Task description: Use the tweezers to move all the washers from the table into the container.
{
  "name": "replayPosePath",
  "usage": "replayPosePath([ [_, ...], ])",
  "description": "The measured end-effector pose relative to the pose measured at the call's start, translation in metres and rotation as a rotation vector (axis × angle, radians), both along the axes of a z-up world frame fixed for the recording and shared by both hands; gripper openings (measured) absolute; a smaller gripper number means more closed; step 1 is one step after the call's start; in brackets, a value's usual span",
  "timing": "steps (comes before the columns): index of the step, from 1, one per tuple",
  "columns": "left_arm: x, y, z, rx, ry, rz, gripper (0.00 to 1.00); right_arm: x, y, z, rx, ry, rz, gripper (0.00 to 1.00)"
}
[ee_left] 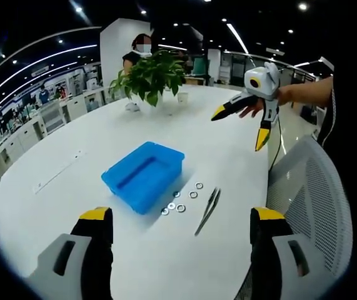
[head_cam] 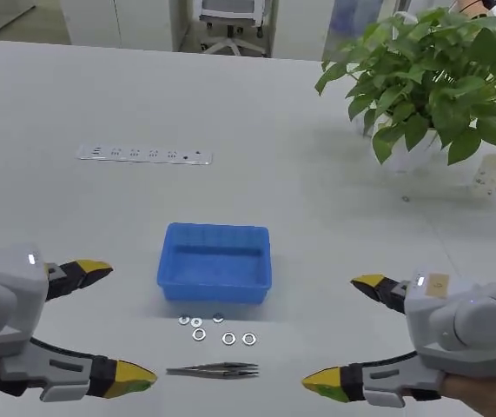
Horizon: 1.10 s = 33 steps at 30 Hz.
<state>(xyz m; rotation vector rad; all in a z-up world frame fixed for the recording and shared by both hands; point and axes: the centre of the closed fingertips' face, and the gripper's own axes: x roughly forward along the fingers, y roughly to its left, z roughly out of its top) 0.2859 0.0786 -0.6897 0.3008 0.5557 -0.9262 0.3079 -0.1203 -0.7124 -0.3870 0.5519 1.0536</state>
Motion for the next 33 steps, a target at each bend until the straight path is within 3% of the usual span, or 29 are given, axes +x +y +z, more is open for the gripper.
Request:
replayPosePath([
  [23,0.007,0.001,-0.001,0.01,-0.011,-0.007,0.95,0.008,0.003,0.002,-0.003,-0.017,0.008,0.92],
  [28,0.006,-0.001,-0.006,0.038,-0.015,-0.033,0.91,0.007,0.005,-0.002,-0.018,-0.013,0.031,0.89],
  [33,0.001,-0.007,-0.016,0.069,0.0,-0.082,0.85,0.005,0.009,-0.011,-0.053,-0.01,0.083,0.86],
])
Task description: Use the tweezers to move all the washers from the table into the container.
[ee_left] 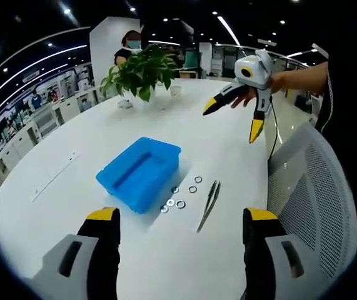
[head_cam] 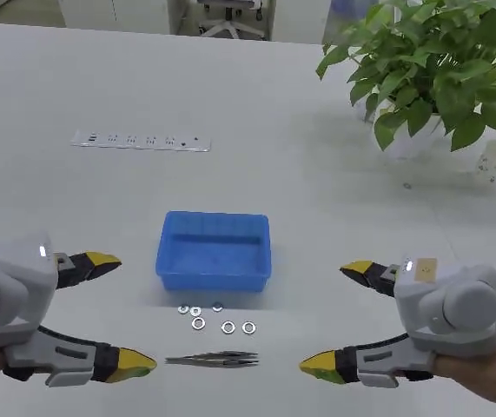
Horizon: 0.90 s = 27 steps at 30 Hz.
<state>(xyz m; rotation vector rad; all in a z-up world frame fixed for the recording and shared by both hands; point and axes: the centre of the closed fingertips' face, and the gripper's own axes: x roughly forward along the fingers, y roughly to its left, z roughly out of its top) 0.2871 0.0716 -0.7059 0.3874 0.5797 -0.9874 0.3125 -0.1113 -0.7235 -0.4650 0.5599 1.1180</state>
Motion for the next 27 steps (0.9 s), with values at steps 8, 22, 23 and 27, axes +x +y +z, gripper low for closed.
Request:
replayPosePath([
  [8,-0.005,-0.007,-0.016,0.059,0.018,-0.071,0.78,-0.001,0.008,-0.009,-0.033,0.003,0.072,0.77],
  [22,-0.008,-0.02,-0.048,0.112,0.054,-0.176,0.62,-0.011,0.029,-0.036,-0.085,0.026,0.197,0.62],
  [23,-0.008,-0.021,-0.049,0.112,0.055,-0.181,0.62,-0.012,0.03,-0.038,-0.091,0.028,0.202,0.61],
  [27,-0.008,-0.024,-0.056,0.116,0.066,-0.193,0.6,-0.015,0.036,-0.044,-0.102,0.036,0.233,0.59],
])
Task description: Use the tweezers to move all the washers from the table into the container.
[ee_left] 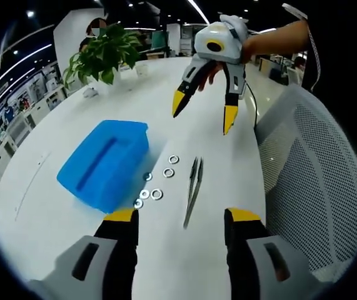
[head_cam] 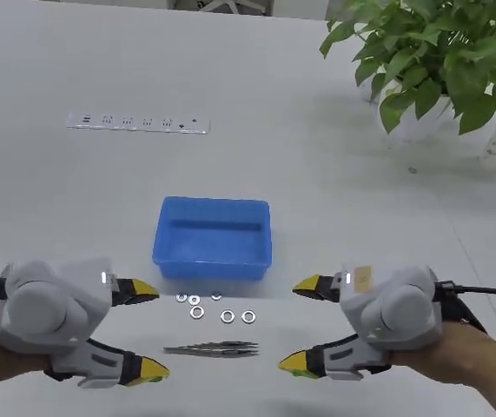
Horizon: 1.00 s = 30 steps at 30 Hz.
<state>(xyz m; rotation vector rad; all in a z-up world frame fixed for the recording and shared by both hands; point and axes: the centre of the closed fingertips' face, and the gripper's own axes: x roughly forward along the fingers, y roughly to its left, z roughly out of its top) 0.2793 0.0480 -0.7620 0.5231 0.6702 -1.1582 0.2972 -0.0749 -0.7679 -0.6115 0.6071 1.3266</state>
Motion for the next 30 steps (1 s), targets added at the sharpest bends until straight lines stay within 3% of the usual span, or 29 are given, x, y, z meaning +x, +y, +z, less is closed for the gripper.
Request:
replayPosePath([
  [8,0.0,-0.004,-0.012,0.009,0.021,-0.015,0.53,-0.004,0.012,-0.009,0.001,0.033,0.038,0.53],
  [13,-0.002,-0.006,-0.02,0.027,0.029,-0.037,0.48,-0.007,0.017,-0.018,-0.034,0.032,0.083,0.45],
  [30,0.0,-0.009,-0.041,0.112,0.017,-0.11,0.28,-0.017,0.037,-0.037,-0.089,0.025,0.197,0.27],
])
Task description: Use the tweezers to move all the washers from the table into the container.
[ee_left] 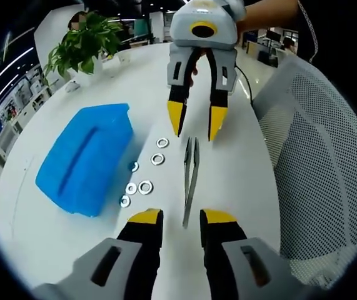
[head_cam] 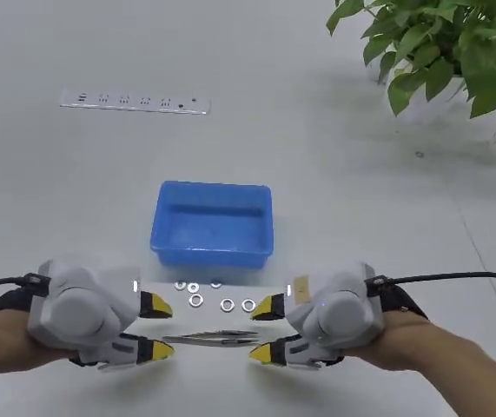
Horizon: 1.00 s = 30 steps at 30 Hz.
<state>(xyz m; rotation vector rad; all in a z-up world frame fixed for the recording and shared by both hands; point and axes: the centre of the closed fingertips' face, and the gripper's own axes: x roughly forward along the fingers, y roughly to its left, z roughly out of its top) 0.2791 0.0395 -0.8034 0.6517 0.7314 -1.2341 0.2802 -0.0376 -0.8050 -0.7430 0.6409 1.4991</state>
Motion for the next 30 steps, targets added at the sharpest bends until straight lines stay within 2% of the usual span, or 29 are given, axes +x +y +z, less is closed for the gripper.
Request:
replayPosePath([
  [6,0.001,0.001,-0.007,0.038,-0.003,-0.024,0.22,0.001,0.005,-0.003,-0.007,0.012,-0.004,0.22],
  [12,0.0,0.001,-0.011,0.062,0.008,-0.044,0.17,-0.001,0.005,-0.008,-0.022,0.014,0.01,0.18],
  [16,-0.001,0.0,-0.01,0.06,0.014,-0.054,0.13,-0.001,0.004,-0.012,-0.035,0.005,0.017,0.16],
  [18,-0.002,0.0,-0.011,0.063,0.016,-0.058,0.07,-0.001,0.005,-0.011,-0.029,0.004,0.013,0.15],
  [19,0.0,0.0,-0.011,0.064,0.008,-0.056,0.06,-0.001,0.005,-0.011,-0.027,0.001,0.014,0.14],
  [21,-0.001,0.0,-0.011,0.061,0.015,-0.055,0.06,-0.001,0.005,-0.011,-0.027,0.0,0.011,0.13],
  [30,-0.001,0.001,-0.011,0.072,0.009,-0.076,0.06,0.001,0.005,-0.011,-0.024,-0.001,0.005,0.12],
])
